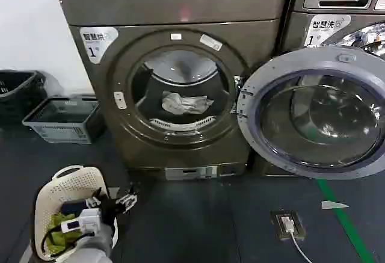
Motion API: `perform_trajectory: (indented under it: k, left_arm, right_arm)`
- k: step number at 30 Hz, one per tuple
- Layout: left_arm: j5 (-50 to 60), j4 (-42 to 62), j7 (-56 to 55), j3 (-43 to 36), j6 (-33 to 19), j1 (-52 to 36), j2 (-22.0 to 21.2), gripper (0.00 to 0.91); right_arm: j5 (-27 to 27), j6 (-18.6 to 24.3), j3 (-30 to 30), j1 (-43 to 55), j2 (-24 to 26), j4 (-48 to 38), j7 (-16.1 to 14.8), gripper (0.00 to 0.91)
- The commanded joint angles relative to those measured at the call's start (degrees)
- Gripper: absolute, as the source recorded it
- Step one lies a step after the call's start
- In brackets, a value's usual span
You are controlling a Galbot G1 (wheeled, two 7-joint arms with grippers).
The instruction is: Grasp the clothes from the dryer.
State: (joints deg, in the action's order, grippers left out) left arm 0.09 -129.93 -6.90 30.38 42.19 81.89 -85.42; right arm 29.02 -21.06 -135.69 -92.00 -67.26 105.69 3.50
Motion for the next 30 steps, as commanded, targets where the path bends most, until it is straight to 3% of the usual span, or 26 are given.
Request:
perform_trajectory:
  k: [1, 2, 4, 30]
  left_arm:
    - [0.02, -0.01, 0.03, -0.13, 2.81, -0.01, -0.03, 0.907]
    - [0.01, -0.03, 0.04, -0.15, 2.81, 0.00, -0.04, 0.907]
    - [0.00, -0.09, 0.10, -0.13, 2.81, 0.03, -0.01, 0.907]
    - [0.11, -0.98, 0.42, -0.26, 2.81, 1.08, -0.05, 0.907]
  right_arm:
    - [0.84, 0.40, -0.05, 0.05, -0.04, 0.09, 0.90, 0.907]
    - [1.27, 3.45, 0.38, -0.02, -0.05, -0.57, 0.85, 0.907]
    - [0.40, 5.30, 1.09, 0.07, 0.20, -2.07, 1.31, 0.907]
    - [2.75, 4.45, 1.55, 0.07, -0.13, -2.03, 2.70, 0.907]
